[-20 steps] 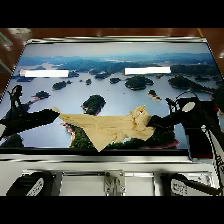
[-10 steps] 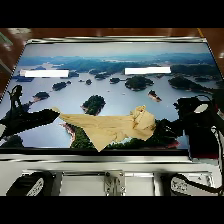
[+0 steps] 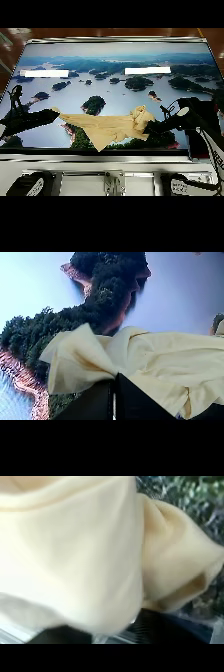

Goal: Fold the shirts.

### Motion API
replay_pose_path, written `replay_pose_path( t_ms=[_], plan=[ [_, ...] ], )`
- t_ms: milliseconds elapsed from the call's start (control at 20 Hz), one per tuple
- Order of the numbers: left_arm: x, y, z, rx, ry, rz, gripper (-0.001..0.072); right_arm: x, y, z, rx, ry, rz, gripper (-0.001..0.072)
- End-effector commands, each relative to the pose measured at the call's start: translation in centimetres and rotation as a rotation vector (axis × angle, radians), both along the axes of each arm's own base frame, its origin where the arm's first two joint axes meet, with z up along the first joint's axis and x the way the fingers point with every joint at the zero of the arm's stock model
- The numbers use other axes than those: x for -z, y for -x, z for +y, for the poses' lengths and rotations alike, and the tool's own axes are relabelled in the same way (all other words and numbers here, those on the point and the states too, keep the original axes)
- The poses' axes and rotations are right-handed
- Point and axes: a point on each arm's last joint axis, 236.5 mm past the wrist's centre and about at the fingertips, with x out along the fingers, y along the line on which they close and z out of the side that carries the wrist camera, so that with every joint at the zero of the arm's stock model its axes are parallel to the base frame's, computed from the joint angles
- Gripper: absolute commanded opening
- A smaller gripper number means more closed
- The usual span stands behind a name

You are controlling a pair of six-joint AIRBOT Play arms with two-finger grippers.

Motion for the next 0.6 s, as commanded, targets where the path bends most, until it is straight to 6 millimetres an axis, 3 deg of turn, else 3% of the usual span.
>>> replay_pose_path(
  t_ms=[0, 50, 150, 200, 300, 350, 400, 450, 550],
  plan=[
    [0.0, 0.0, 0.0, 0.000, -0.002, -0.002, 0.0037, 1.2, -0.5, 0.7, 0.000, 0.035, -0.014, 0.0190],
    [0.0, -0.1, 0.2, -0.002, -0.009, -0.005, 0.0037, 0.9, -0.2, 0.8, -0.003, 0.029, -0.003, 0.0056],
    [-0.5, -0.5, 1.1, -0.012, -0.045, -0.024, 0.0036, -1.1, -0.3, 0.9, -0.047, 0.009, -0.028, 0.0056],
    [-1.3, -0.9, 1.8, -0.019, -0.077, -0.046, 0.0036, -3.0, -0.9, 0.7, -0.082, 0.013, -0.074, 0.0056],
    [-5.0, -2.1, 3.5, -0.034, -0.154, -0.129, 0.0035, -8.9, -2.9, 0.3, -0.140, 0.036, -0.232, 0.0056],
    [-7.9, -2.5, 4.1, -0.036, -0.188, -0.186, 0.0036, -12.8, -4.2, 0.0, -0.158, 0.056, -0.345, 0.0056],
    [-11.9, -2.8, 4.3, -0.026, -0.216, -0.265, 0.0036, -18.1, -5.7, -0.2, -0.167, 0.087, -0.504, 0.0056],
    [-16.2, -2.7, 4.2, -0.016, -0.233, -0.353, 0.0036, -24.2, -7.0, -0.6, -0.162, 0.129, -0.691, 0.0056],
    [-26.7, -1.2, 3.9, -0.029, -0.240, -0.571, 0.0036, -37.4, -7.7, -2.3, -0.078, 0.243, -1.069, 0.0056]
  ],
)
